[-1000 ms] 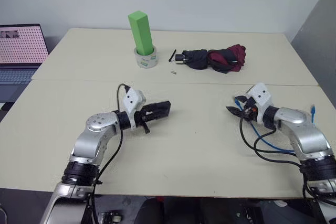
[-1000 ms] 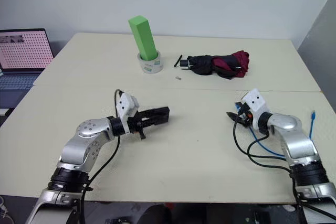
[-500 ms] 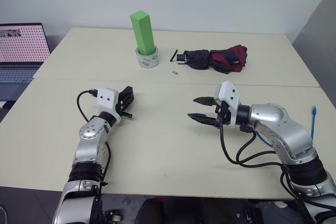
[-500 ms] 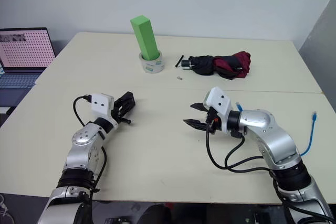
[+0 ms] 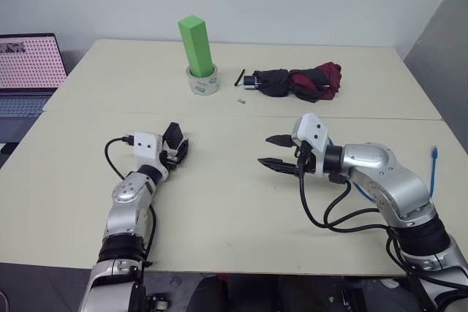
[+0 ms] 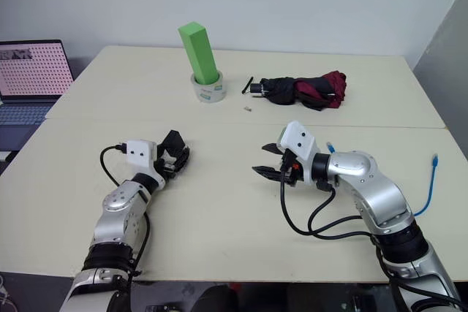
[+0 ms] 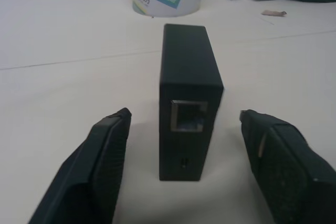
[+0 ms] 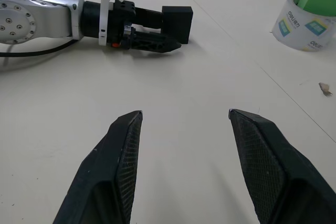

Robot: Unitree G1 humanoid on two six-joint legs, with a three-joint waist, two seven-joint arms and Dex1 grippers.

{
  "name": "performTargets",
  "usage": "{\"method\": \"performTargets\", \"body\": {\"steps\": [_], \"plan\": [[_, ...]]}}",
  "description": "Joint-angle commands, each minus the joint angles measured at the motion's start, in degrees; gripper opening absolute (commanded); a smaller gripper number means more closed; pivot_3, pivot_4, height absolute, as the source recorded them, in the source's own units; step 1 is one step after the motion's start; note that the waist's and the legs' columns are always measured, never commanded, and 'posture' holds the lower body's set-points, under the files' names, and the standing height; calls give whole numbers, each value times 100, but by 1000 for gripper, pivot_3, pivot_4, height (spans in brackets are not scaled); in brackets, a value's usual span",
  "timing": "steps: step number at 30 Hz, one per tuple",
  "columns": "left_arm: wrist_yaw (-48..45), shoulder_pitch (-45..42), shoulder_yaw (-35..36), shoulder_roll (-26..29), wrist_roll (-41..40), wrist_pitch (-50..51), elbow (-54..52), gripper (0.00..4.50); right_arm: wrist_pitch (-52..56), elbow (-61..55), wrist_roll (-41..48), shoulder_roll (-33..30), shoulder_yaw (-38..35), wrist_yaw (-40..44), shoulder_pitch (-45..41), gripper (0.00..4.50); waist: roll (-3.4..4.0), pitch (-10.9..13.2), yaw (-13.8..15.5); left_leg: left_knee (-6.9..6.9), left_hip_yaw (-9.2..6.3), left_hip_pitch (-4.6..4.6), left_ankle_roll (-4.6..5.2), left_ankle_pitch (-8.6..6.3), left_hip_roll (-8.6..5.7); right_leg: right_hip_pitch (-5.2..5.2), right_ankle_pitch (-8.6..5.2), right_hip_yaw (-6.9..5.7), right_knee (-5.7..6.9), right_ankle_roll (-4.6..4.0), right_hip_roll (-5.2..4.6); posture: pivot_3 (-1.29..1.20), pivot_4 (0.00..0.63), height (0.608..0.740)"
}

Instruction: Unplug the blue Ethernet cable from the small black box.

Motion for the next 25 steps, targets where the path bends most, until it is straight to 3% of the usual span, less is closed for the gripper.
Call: {"method": "performTargets", "body": {"steps": [1,7,11,18,25], "plan": [[65,522,-8,231,68,534,-1088,4437,-8,-328,42,23,-120,-111,158,2785,-1,-1,-3,-1,-1,0,0,0,1,0,0,-1,0,0,0,0,150,740],[23,1390,0,888,271,1608,-2786,4437,-178,-566,16,-137,-563,-333,861,2785,-2,0,4,-5,-4,-1,1,0,1,2,0,0,-2,0,0,0,150,740],[-274,1520,234,1268,-71,2086,-3470,4437,-374,-701,168,-318,-1150,-297,1382,2785,-1,0,27,-4,-5,1,2,-1,-2,11,0,0,-9,0,-1,0,150,740],[-718,1318,535,1749,-592,2815,-3897,4437,-366,-736,471,-764,-2066,-86,2056,2785,-1,0,13,-8,-5,4,3,-2,-1,13,0,-1,-8,0,3,0,150,740],[-1133,1261,615,1926,-950,2968,-4053,4437,-419,-703,487,-950,-2244,-133,2288,2785,0,0,13,-7,-4,6,18,-10,-1,14,0,1,-8,0,4,0,150,740]]}}
